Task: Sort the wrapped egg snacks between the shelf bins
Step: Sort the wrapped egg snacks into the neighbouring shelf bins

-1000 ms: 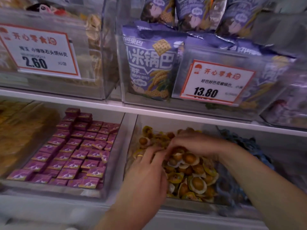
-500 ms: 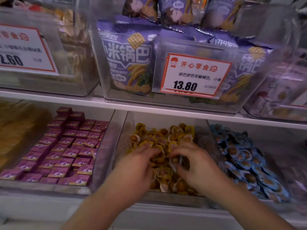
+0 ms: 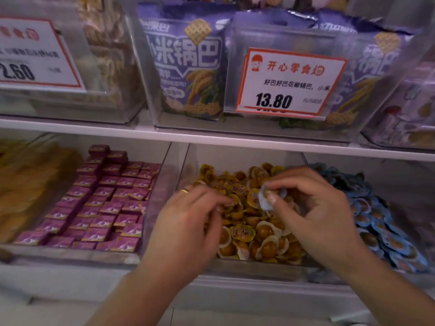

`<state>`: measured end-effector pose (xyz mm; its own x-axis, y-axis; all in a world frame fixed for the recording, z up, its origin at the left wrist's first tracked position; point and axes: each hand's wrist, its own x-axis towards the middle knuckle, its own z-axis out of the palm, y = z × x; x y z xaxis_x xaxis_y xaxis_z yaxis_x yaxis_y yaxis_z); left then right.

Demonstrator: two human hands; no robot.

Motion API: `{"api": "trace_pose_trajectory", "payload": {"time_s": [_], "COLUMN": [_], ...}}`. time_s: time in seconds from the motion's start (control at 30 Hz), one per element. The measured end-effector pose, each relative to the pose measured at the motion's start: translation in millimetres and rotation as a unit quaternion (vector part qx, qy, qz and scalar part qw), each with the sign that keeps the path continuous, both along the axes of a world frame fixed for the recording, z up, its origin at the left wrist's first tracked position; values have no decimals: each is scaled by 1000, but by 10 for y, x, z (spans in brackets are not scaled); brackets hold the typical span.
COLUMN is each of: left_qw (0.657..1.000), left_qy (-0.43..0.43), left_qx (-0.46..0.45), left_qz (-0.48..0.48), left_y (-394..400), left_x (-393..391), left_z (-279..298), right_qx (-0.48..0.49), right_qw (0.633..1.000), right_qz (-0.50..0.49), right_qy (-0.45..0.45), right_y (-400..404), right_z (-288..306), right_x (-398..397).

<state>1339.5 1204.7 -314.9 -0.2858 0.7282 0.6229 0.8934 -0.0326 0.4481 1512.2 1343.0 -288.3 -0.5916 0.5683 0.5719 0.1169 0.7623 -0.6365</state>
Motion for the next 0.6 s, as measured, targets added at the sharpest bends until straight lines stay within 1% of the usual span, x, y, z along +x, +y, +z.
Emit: {"api": "trace_pose_trajectory", "payload": {"time_s": [0.07, 0.17, 0.2, 0.27, 0.3, 0.33, 0.37, 0.43, 0.47, 0.53, 0.6], "left_qw": [999, 990, 985, 974, 972, 973, 974, 968, 960, 936, 922], "left_qy": [2, -4, 6, 18, 17, 17, 20, 38, 60, 98, 59], "left_qx": [-32, -135, -170, -219, -225, -222, -221, -243, -269, -333, -376], "left_qz": [-25, -36, -39, -52, -57, -57, -53, -47, -51, -67, -68], "left_y": [167, 430, 514, 659, 722, 793, 884, 1176, 1374, 1803, 2113], "left_x": [103, 218, 243, 273, 285, 293, 302, 331, 345, 354, 289], "left_z": [-40, -107, -137, -186, -192, -192, -192, -195, -197, -217, -278], "right_qx": [42, 50, 38, 31, 33, 19, -14, -114, -151, -179, -237], "right_qw": [998, 986, 982, 977, 975, 974, 974, 979, 980, 982, 970], "right_qz": [-42, -147, -181, -210, -211, -216, -217, -168, -126, -63, -37], "right_qy": [23, 52, 43, -23, -57, -70, -61, -14, -4, 5, 49], "right_y": [85, 362, 484, 740, 838, 899, 918, 839, 771, 681, 695], "right_z": [51, 15, -17, -106, -157, -199, -234, -275, -304, -380, -440], "right_x": [203, 520, 593, 683, 696, 680, 641, 508, 419, 285, 265]}}
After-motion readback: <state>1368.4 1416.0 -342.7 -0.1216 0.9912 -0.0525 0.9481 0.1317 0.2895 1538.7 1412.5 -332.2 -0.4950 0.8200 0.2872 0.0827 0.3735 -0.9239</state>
